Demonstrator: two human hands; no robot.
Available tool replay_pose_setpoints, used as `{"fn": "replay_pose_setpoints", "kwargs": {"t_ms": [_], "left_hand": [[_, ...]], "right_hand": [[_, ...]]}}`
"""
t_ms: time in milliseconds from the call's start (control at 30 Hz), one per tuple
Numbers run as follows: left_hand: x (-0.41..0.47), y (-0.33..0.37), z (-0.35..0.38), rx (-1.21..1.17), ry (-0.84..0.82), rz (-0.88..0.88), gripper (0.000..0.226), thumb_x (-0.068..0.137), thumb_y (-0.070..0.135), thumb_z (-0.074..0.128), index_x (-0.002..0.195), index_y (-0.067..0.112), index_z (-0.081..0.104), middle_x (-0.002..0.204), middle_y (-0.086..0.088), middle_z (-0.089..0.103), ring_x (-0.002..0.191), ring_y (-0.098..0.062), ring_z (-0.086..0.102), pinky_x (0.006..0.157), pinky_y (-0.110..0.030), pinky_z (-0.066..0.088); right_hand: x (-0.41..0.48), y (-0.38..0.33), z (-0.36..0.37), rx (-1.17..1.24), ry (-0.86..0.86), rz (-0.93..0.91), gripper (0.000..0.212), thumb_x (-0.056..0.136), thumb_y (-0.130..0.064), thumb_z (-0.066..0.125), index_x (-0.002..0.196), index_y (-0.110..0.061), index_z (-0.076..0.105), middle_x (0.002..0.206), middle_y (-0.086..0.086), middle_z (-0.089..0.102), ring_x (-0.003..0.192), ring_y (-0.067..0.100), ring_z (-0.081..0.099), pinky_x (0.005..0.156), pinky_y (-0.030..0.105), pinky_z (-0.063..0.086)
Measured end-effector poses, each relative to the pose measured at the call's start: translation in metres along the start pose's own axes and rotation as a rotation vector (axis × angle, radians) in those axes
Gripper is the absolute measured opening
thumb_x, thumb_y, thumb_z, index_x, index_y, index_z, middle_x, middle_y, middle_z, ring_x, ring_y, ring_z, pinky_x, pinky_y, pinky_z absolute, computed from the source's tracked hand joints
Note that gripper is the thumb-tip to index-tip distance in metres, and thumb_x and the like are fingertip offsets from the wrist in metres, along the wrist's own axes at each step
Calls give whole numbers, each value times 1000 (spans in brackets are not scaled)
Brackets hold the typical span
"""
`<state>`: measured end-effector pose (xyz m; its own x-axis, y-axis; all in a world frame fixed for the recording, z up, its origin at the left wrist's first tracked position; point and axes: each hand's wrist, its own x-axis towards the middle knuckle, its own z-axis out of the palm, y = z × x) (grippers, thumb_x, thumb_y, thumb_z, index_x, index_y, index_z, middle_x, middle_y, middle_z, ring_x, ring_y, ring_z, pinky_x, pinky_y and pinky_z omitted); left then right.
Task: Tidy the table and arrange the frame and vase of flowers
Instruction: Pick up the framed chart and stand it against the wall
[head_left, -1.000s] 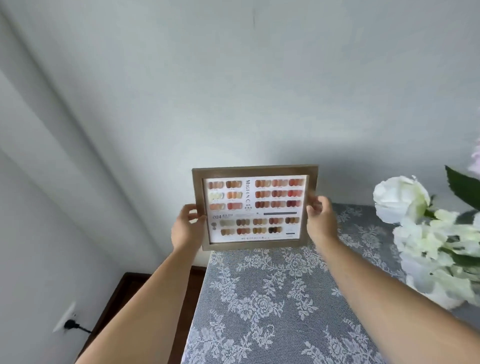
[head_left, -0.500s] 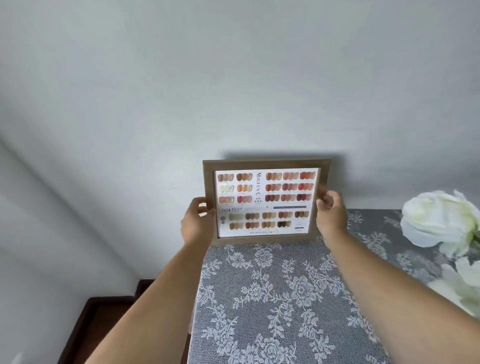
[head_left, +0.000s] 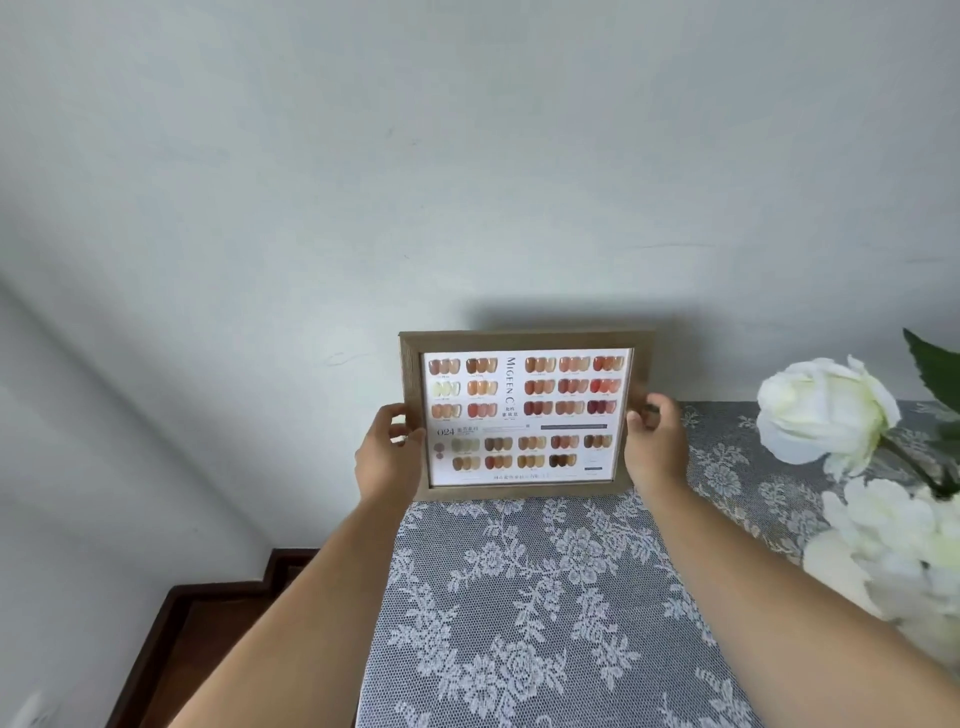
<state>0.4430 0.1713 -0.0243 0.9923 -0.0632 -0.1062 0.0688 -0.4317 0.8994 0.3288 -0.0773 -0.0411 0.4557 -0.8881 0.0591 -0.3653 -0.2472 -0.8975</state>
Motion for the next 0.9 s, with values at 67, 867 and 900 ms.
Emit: {"fn": "replay_pose_setpoints", "kwargs": {"t_ms": [67,867,900], "left_hand": [[-5,-1,1,-2,-6,1,25,84,15,55,96,37,55,98,5,67,84,-16,63,84,-40,51],[-83,21,-24,223,78,238,43,82,22,62,122,17,49,124,-8,56,111,-24,53,92,-36,43],[-94,21,-24,231,80,253,41,81,21,62,120,17,50,121,-8,57,108,-24,54,90,-35,43]], "right_hand": [[-4,4,-3,-2,-2,-4,21,92,-12,50,113,-12,51,104,8,65,79,21,56,64,30,43],[-76,-11,-63,3,-141,-252,28,89,-17,55,117,-14,50,119,7,54,100,15,51,83,28,42],[-84,-8,-72,-1,-164,-272,27,90,-18,55,116,-15,50,119,6,55,98,13,51,81,25,41]]}}
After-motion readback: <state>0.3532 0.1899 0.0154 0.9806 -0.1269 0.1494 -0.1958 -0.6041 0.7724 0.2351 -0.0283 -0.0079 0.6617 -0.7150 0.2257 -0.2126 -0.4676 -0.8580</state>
